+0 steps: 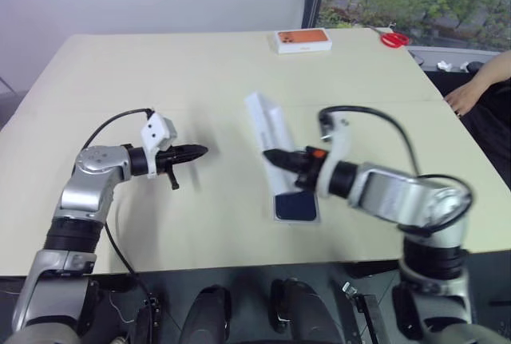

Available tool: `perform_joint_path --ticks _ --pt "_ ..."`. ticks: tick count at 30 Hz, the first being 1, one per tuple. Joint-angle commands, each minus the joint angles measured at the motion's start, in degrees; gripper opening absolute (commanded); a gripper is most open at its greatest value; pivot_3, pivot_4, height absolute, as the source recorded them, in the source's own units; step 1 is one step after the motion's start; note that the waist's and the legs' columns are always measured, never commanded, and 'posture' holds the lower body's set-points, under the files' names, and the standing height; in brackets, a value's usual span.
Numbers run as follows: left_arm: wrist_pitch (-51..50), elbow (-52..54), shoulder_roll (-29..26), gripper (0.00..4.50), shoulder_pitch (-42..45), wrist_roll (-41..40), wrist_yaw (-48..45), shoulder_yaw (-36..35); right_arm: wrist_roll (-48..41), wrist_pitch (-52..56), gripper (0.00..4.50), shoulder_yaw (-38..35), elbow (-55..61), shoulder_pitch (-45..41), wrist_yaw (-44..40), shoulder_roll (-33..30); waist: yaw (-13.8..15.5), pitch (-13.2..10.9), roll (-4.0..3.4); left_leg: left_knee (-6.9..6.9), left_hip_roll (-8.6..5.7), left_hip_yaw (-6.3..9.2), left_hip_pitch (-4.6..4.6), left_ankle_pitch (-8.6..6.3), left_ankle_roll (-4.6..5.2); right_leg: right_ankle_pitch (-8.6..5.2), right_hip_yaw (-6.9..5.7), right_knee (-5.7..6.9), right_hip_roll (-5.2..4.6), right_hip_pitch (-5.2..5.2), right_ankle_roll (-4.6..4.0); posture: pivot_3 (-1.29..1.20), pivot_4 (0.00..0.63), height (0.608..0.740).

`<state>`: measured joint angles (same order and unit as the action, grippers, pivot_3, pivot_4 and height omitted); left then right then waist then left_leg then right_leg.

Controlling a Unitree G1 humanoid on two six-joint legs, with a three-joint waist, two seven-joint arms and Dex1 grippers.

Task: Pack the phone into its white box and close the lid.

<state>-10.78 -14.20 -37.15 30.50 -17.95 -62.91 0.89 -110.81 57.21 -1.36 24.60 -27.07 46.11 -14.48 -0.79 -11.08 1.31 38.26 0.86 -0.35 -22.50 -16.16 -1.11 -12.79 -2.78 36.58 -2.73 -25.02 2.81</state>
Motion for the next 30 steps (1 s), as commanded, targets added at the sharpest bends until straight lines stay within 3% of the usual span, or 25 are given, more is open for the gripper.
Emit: perform_joint_path --ticks 1,4,8,11,14,16,19,25,30 --pt "0.7 1.9 0.5 0.00 1.1 0.1 0.5 -0.5 -2.2 -9.4 0.07 2.3 1.8 0.8 7.1 6.9 0.0 0.0 0.01 0.00 -0.01 -0.04 0.01 0.00 0.00 0.00 0.05 0.00 -0.01 -0.01 0.00 0.00 0.150 0.740" --pt "0.5 2.4 1.1 0.00 0.9 0.2 0.6 -0.2 -2.2 -13.1 0.07 2.8 1.9 1.9 11.8 12.1 0.1 0.0 0.01 -0.01 0.00 -0.06 0.01 0.00 0.00 0.01 0.07 0.00 -0.01 -0.02 -0.01 0.00 0.150 0.740" --pt "-0.9 4.8 2.9 0.00 0.9 -0.1 0.5 1.2 -2.2 -16.9 0.07 1.4 -0.8 6.4 19.6 14.7 0.1 0.0 0.02 -0.01 -0.01 -0.07 0.00 0.00 0.00 0.01 0.08 -0.04 -0.06 0.00 -0.01 0.00 0.150 0.740" --pt "-1.4 6.2 4.2 0.00 0.7 0.0 0.2 2.3 -2.2 -17.9 0.07 0.2 -0.8 7.4 20.8 14.7 0.0 0.0 0.00 -0.01 -0.01 -0.14 0.05 0.00 0.00 0.03 0.17 -0.04 -0.05 0.00 -0.05 0.00 0.150 0.740" --pt "-1.8 7.1 6.1 0.00 0.7 0.2 0.6 3.8 -2.2 -18.4 0.93 -0.8 0.1 7.2 21.0 13.8 0.1 0.0 0.00 -0.01 0.00 -0.13 0.09 0.00 0.00 0.03 0.17 -0.04 -0.03 0.04 -0.05 0.00 0.150 0.740" --pt "-1.9 7.4 7.4 0.00 0.9 0.5 1.2 4.4 -2.2 -18.5 1.88 -1.5 0.6 6.6 21.0 12.4 0.1 0.0 0.00 -0.01 0.00 -0.16 0.08 0.00 0.00 0.03 0.19 -0.06 -0.02 0.03 -0.05 0.00 0.150 0.740" --pt "-2.2 7.3 10.5 0.00 2.0 0.7 3.2 5.5 -2.2 -18.7 3.39 -3.7 0.9 4.6 19.5 8.5 0.1 0.0 -0.01 -0.02 0.00 -0.20 0.07 -0.01 0.01 0.03 0.21 -0.08 -0.01 0.02 -0.05 0.00 0.150 0.740" --pt "-3.1 9.2 14.4 0.00 2.4 1.0 3.9 8.0 -1.2 -14.6 3.39 -5.1 -0.7 1.1 11.7 -6.8 0.1 0.0 -0.03 -0.02 0.02 -0.32 0.10 -0.08 0.15 0.03 0.32 -0.13 0.07 0.02 -0.05 0.00 0.150 0.740" --pt "-3.8 11.5 17.9 0.00 1.8 2.0 5.4 11.3 6.4 -8.7 3.39 -4.8 -2.7 -0.3 1.9 -21.2 0.1 0.0 -0.01 -0.03 0.05 -0.71 0.11 -0.21 0.37 0.02 0.52 -0.22 0.08 -0.02 -0.03 0.00 0.150 0.740"
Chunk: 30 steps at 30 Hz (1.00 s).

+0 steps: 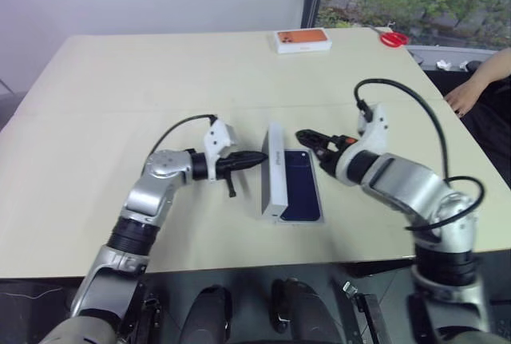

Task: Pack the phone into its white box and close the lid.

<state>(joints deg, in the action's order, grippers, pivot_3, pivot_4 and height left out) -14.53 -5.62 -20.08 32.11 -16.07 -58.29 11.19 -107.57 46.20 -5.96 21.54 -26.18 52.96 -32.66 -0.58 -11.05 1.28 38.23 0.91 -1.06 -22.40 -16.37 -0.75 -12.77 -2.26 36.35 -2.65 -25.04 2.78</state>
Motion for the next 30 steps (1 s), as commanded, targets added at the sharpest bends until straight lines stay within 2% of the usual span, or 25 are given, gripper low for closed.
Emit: perform_joint_path --ticks 1,4,7,9,11,17,24,30 --pt "-0.2 3.2 1.0 0.00 0.0 0.0 1.0 0.9 4.6 3.2 3.39 0.2 0.2 -1.3 -6.7 -4.9 -0.1 0.0 0.02 0.00 0.01 -0.07 0.01 -0.02 0.04 0.00 0.05 -0.03 0.01 0.00 0.00 0.00 0.150 0.740" --pt "-0.6 3.3 1.1 0.00 0.2 -0.4 1.9 -0.3 9.5 6.2 3.39 1.6 0.5 -1.1 -11.2 -9.1 -0.2 0.0 0.01 0.00 0.04 -0.15 0.04 -0.09 0.17 0.01 0.25 -0.03 0.08 -0.05 0.01 0.00 0.150 0.740" --pt "-5.4 3.2 -0.7 0.00 1.3 -3.6 4.0 -5.2 21.0 10.9 3.39 5.5 3.7 -1.1 -19.9 -15.6 -0.1 0.0 0.01 0.01 0.04 -0.18 0.03 -0.10 0.17 0.00 0.28 -0.02 0.10 -0.11 0.02 0.00 0.150 0.740" --pt "-9.0 2.9 -2.9 0.00 1.7 -4.7 4.9 -7.7 25.5 12.2 3.39 6.9 4.9 -0.9 -24.4 -17.7 -0.2 0.0 0.02 0.01 0.04 -0.19 0.01 -0.10 0.17 0.00 0.31 -0.01 0.11 -0.15 0.02 0.00 0.150 0.740" --pt "-13.0 3.0 -5.3 0.00 1.4 -5.6 5.1 -9.0 28.3 12.7 2.82 7.0 5.2 -0.2 -27.4 -18.2 -0.2 0.0 0.02 0.01 0.05 -0.20 0.02 -0.12 0.20 -0.01 0.33 -0.02 0.14 -0.17 0.05 0.00 0.150 0.740" --pt "-16.4 3.6 -10.7 0.00 -0.8 -5.2 4.0 -9.5 38.0 14.6 0.02 8.5 7.4 0.7 -36.7 -18.9 0.1 0.0 0.02 0.01 0.02 -0.23 -0.05 -0.14 0.24 -0.02 0.33 -0.10 0.07 -0.18 0.07 0.00 0.150 0.740" --pt "-20.0 6.4 -11.0 0.00 -0.9 -1.3 2.2 0.4 50.8 17.9 0.02 14.7 11.8 -0.7 -43.7 -19.2 0.2 0.0 0.04 0.03 -0.04 -0.25 -0.08 -0.14 0.24 -0.02 0.35 -0.14 -0.02 -0.17 0.07 0.00 0.150 0.740" --pt "-16.7 6.2 -8.8 0.00 -0.5 2.2 1.7 6.2 55.2 21.2 0.02 15.0 13.3 0.1 -47.0 -16.3 0.0 0.0 0.04 0.03 -0.03 -0.25 -0.05 -0.14 0.24 -0.01 0.36 -0.11 0.01 -0.18 0.06 0.00 0.150 0.740"
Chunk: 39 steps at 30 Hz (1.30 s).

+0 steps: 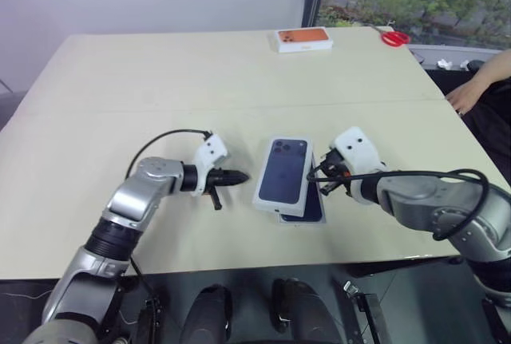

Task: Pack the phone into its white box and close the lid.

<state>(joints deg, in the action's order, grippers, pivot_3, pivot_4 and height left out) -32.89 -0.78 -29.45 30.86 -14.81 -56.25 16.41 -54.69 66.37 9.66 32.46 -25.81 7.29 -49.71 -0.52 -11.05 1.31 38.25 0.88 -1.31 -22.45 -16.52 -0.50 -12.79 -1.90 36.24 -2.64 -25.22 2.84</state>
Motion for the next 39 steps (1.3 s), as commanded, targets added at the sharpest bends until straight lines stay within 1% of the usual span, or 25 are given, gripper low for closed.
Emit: perform_joint_path --ticks 1,4,9,15,26,39 --pt "1.6 1.3 1.4 0.00 1.1 0.7 -0.2 0.9 2.9 1.5 0.02 -0.7 2.7 -0.2 -1.7 1.3 -0.1 0.0 0.00 0.00 0.00 0.00 0.01 0.00 0.00 0.00 0.00 0.01 0.00 0.00 0.00 0.00 0.150 0.740" --pt "0.6 2.3 3.1 0.00 1.5 -0.6 -0.5 0.5 4.2 2.9 0.02 -1.1 3.5 -0.1 -3.0 2.9 0.0 0.0 0.00 0.00 0.02 0.01 0.03 0.00 0.00 0.00 0.00 0.06 0.02 0.00 0.00 0.00 0.150 0.740" --pt "-0.5 6.2 3.6 0.00 0.5 -2.0 -2.5 1.0 5.2 5.6 0.02 -1.9 5.7 0.3 -5.2 4.8 0.0 0.0 0.00 0.01 0.01 0.00 0.03 0.00 0.00 0.00 0.00 0.06 0.02 0.00 0.00 0.00 0.150 0.740" --pt "-2.6 8.9 3.5 0.00 -0.3 -3.0 -3.1 0.8 6.4 7.9 0.02 -3.1 7.8 1.3 -8.0 5.3 -0.1 0.0 0.00 0.01 0.00 0.01 0.03 0.00 0.00 0.00 0.00 0.06 0.02 0.00 0.00 0.00 0.150 0.740" --pt "-2.0 8.6 4.8 0.00 0.1 -1.8 -2.9 1.8 8.5 11.6 0.02 -4.8 10.3 3.4 -11.3 6.3 0.0 0.0 0.00 0.03 -0.01 0.01 0.04 0.00 0.00 0.00 0.01 0.07 0.02 0.01 0.01 0.00 0.150 0.740" --pt "-2.6 9.8 4.3 0.00 -0.4 -2.3 -3.9 2.3 12.4 13.7 0.02 -6.1 11.3 4.5 -13.7 7.8 0.0 0.0 0.01 0.03 -0.01 0.01 0.04 0.00 0.00 0.00 0.01 0.07 0.02 0.02 0.01 0.00 0.150 0.740"
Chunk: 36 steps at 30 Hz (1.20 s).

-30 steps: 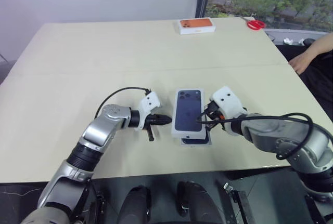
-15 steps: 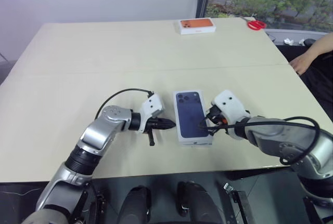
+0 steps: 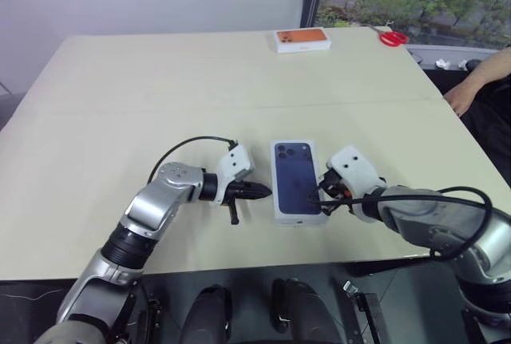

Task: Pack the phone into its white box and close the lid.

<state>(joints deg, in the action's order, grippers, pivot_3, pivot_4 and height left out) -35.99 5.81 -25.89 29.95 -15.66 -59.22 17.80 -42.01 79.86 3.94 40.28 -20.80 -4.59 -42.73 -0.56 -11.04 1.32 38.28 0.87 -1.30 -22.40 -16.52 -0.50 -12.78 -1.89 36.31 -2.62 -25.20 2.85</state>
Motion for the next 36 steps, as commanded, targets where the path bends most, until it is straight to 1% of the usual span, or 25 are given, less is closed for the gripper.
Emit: perform_joint_path --ticks 1,17,36 --pt "0.4 3.3 0.8 0.00 0.6 -1.5 -1.0 0.9 -0.1 0.5 0.02 -0.5 3.6 -0.7 -2.0 0.9 0.0 0.0 0.00 0.00 0.00 0.00 0.00 0.00 0.00 0.00 0.00 0.00 0.00 0.00 0.00 0.00 0.150 0.740" --pt "-0.2 4.0 0.9 0.00 0.6 -1.8 -1.8 1.0 1.2 4.2 0.02 -2.2 5.7 -2.8 -4.5 2.6 0.0 0.0 0.00 0.03 0.00 0.00 0.01 0.00 0.00 0.00 0.00 0.04 0.00 0.00 0.00 0.00 0.150 0.740" --pt "0.3 3.4 1.1 0.00 1.1 -1.4 -2.2 1.5 4.1 5.6 0.02 -2.3 6.6 1.7 -5.7 3.7 0.0 0.0 0.00 0.06 -0.01 0.01 0.03 0.00 0.00 0.00 0.00 0.11 0.01 0.00 0.00 0.00 0.150 0.740"
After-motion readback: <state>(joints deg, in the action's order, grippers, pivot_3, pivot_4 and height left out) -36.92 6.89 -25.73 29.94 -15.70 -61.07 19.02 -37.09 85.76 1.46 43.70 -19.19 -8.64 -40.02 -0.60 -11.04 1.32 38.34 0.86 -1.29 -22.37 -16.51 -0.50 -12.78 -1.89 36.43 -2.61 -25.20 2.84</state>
